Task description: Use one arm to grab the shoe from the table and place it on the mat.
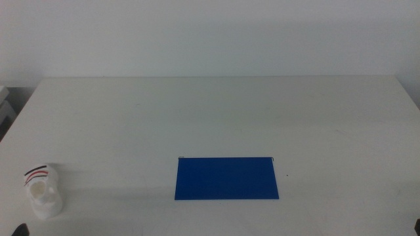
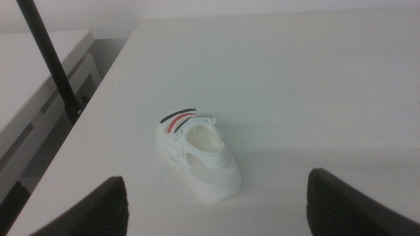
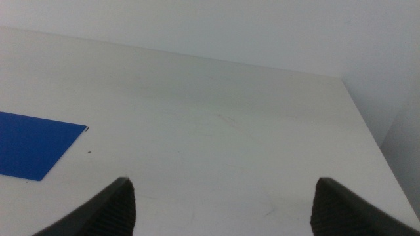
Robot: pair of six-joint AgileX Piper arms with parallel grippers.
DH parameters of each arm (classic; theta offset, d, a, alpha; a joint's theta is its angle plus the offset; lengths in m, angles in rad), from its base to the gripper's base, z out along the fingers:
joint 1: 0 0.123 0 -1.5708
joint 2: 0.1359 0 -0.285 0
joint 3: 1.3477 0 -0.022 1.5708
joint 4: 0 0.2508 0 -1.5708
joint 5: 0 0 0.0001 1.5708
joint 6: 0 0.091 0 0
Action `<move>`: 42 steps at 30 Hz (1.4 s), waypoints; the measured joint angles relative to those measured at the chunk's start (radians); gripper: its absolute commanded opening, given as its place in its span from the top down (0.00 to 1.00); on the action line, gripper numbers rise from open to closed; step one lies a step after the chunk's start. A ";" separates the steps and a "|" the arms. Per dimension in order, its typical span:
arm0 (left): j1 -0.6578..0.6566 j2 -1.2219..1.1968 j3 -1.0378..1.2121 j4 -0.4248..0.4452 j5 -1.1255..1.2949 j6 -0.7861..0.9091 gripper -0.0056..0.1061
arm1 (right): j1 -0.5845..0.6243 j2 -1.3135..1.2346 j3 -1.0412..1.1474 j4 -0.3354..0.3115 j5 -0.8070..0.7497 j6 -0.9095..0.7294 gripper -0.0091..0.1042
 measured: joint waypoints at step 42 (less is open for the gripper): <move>0.000 1.073 -1.107 0.039 0.913 -0.274 0.11 | 0.000 0.000 0.000 0.000 0.000 0.000 0.23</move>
